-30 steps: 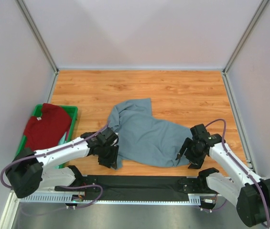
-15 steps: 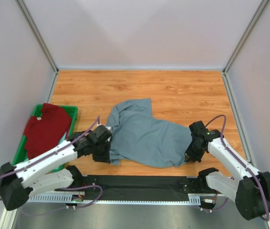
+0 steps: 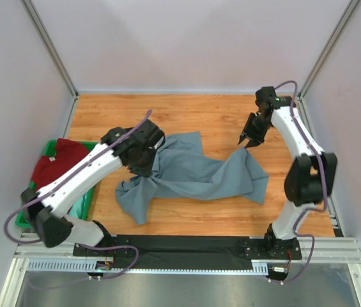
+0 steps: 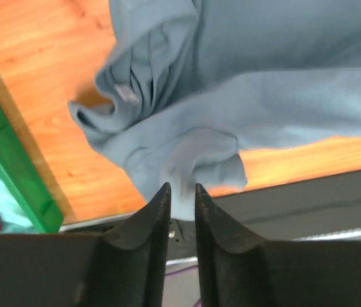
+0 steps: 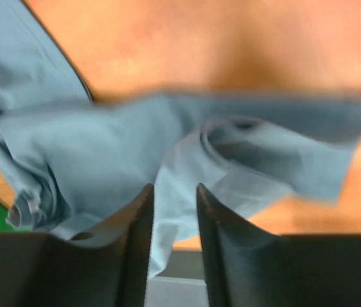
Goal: Fold and stack the t-shirts
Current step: Flatten the tshirt out
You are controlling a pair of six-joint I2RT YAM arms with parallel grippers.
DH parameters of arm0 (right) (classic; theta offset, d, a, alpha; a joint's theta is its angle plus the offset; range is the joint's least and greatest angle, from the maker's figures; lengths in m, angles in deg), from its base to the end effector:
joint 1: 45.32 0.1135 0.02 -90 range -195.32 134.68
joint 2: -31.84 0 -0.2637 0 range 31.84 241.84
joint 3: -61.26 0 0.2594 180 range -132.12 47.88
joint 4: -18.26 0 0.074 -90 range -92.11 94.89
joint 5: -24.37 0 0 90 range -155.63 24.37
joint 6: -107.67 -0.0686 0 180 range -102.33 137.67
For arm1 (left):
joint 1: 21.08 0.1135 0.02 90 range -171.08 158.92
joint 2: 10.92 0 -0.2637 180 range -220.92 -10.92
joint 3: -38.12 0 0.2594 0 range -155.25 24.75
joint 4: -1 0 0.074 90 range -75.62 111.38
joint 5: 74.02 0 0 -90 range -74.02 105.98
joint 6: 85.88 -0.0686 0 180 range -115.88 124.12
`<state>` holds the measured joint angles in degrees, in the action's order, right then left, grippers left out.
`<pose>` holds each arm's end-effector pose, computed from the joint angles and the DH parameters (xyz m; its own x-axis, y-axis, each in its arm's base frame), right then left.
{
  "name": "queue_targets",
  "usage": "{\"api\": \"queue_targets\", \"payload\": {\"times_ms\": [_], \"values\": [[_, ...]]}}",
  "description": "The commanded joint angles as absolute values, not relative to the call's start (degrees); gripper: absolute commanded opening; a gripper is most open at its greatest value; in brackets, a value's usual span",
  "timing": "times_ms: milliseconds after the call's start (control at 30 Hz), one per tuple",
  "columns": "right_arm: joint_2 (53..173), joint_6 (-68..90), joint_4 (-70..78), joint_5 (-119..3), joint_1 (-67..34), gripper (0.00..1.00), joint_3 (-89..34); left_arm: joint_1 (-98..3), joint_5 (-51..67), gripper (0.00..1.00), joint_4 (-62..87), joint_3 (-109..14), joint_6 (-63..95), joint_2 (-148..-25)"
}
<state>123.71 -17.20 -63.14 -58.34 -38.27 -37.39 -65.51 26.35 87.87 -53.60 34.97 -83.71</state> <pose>0.3203 0.0484 0.2707 -0.8738 0.4634 -0.1477 0.4198 0.8719 0.2520 0.1804 -0.1595 0.3184 -0.8965 0.1725 -0.4080 0.2103 0.9764 -0.0494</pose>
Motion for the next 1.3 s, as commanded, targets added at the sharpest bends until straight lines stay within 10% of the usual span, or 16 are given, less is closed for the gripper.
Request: {"api": "queue_targets", "payload": {"times_ms": [0, 367, 767, 1267], "values": [[138.0, -7.3, -68.4, -50.9, -39.1, 0.36, -52.8, -62.4, 27.5, 0.31, 87.9, -60.6, 25.7, -93.3], [112.1, -5.6, -55.8, -53.9, -39.3, 0.6, -19.7, -62.3, 7.5, 0.63, 73.5, -42.1, 30.1, -75.0], [117.0, -18.2, -43.9, -60.4, -48.8, 0.22, -4.3, -46.2, 9.3, 0.29, 64.8, -30.8, 40.8, -85.3], [135.0, -17.7, -37.9, -65.5, -50.8, 0.22, -11.8, -40.6, 26.9, 0.21, 67.9, -50.3, 29.6, -121.6]]}}
